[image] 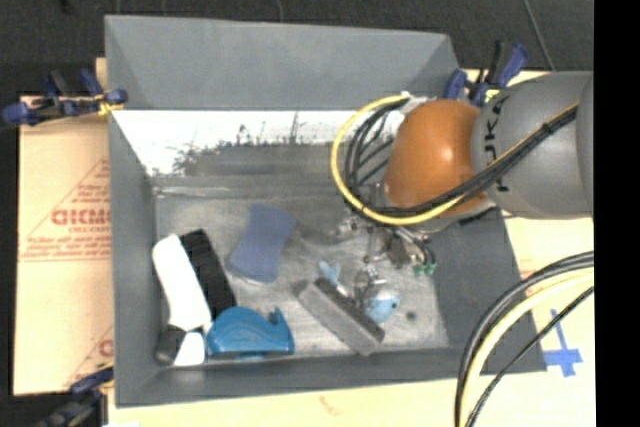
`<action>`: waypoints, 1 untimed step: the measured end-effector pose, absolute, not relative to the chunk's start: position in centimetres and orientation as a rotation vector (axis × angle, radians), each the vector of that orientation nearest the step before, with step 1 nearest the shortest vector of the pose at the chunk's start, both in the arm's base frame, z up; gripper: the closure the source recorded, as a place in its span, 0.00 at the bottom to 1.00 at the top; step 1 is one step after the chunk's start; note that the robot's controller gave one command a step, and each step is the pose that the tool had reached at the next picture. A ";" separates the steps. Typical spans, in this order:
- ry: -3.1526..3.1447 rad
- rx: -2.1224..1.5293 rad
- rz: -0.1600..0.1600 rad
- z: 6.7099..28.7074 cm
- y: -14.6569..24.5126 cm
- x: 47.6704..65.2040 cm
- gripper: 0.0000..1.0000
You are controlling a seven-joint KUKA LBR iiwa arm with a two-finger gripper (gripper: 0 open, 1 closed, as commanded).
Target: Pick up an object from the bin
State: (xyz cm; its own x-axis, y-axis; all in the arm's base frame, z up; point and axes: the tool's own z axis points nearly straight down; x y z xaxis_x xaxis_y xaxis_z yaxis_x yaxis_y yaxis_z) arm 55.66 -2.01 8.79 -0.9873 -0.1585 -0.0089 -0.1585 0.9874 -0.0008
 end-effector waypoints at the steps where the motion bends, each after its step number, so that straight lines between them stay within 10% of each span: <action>1: 3.110 -0.425 0.009 7.8 -5.3 56.2 0.00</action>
Offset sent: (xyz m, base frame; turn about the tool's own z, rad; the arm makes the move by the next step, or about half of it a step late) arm -0.0091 0.0529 -0.0151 0.3428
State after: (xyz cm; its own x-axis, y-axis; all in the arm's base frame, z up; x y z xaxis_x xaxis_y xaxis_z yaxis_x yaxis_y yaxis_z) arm 56.18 -5.25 7.77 -0.9633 -0.2685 -0.0032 -0.2686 0.9633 0.0051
